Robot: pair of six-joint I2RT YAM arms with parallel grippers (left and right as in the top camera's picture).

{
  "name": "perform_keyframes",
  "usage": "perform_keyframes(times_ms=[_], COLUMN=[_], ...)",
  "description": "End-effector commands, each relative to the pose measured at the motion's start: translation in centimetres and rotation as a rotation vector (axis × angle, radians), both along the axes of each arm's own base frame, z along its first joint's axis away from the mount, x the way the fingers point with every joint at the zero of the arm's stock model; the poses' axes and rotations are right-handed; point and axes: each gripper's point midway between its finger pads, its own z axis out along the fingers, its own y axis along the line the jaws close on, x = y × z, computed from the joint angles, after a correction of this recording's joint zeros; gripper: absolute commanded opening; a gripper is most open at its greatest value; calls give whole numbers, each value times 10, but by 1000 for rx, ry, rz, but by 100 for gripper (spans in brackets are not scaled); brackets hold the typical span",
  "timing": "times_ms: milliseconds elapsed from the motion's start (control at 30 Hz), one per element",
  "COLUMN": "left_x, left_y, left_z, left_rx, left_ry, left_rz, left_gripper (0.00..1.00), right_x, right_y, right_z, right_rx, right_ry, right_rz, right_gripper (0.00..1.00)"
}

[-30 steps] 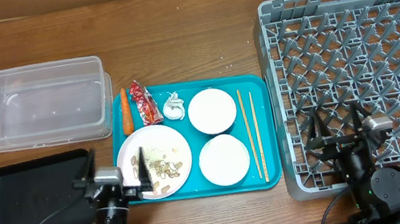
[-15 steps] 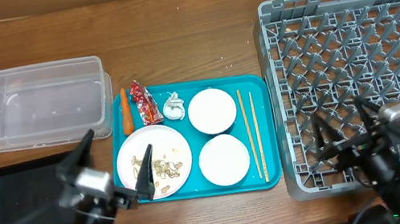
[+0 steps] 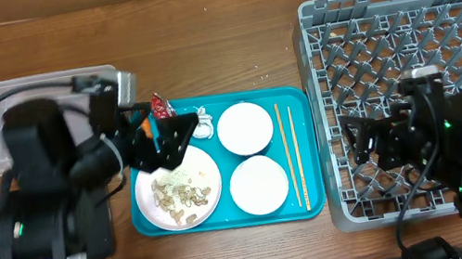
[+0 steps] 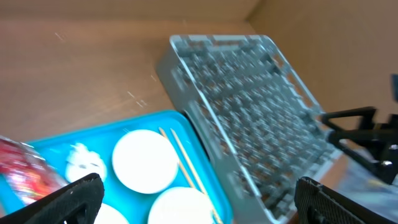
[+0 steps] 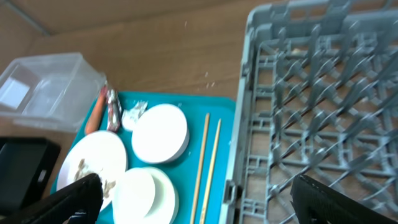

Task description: Sort waste into correct bins and load items into the dishwasher

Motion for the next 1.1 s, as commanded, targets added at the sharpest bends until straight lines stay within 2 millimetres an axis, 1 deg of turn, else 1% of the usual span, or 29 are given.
perform_keyframes(times_ms=[0,33,67,167,200,333,400,433,500,533,567,600,667,700,767,867,933,967,1000,1067], left_x=[-1,-3,-6,-8,-10,-23,-22,-20,-16,-16,-16,-16,-15,-14,-13,-14,-15,-15,-16,-16], left_y=[-29,-34,-40,-45,-49,-72,-73,-70,-68,-69,-72,-76,-81,-84,-89,-94,-96,-96,-96,-96], left_z=[-19,-28,-44,-93,-107,-139,-158,-168,-187,-196,-203,-212,-227,-235,-250,-265,-274,-277,-279,-279], left_rx=[-102,-76,-13,241,315,452,540,589,657,669,669,666,666,669,676,699,715,721,725,726], left_ry=[176,201,228,300,321,379,419,436,476,503,529,558,596,615,640,662,672,677,680,683], left_rz=[-128,-149,-166,-134,-139,-195,-148,-116,-79,-76,-82,-94,-112,-119,-139,-160,-167,-170,-171,-172], left_gripper=[100,100,100,100,100,100,100,99,95,94,90,83,66,63,62,57,51,44,30,10], right_x=[0,2,4,9,11,11,11,10,8,7,6,5,5,5,4,3,2,2,2,2], right_y=[9,7,4,-10,-15,-18,-20,-24,-31,-32,-32,-32,-32,-32,-32,-32,-33,-33,-33,-33], right_z=[10,11,12,11,11,11,9,6,1,0,-1,-2,-3,-3,-4,-5,-6,-7,-7,-7], right_rx=[40,56,75,91,94,124,120,129,161,167,167,164,163,163,162,159,157,156,156,156], right_ry=[-6,-3,2,11,14,27,35,50,86,95,100,105,109,109,112,117,122,125,126,125], right_rz=[39,12,-29,-147,-190,-234,-246,-286,-365,-376,-377,-378,-378,-378,-378,-379,-379,-380,-380,-379], right_gripper=[100,100,100,100,100,100,100,100,100,100,100,100,100,100,100,100,100,100,100,100])
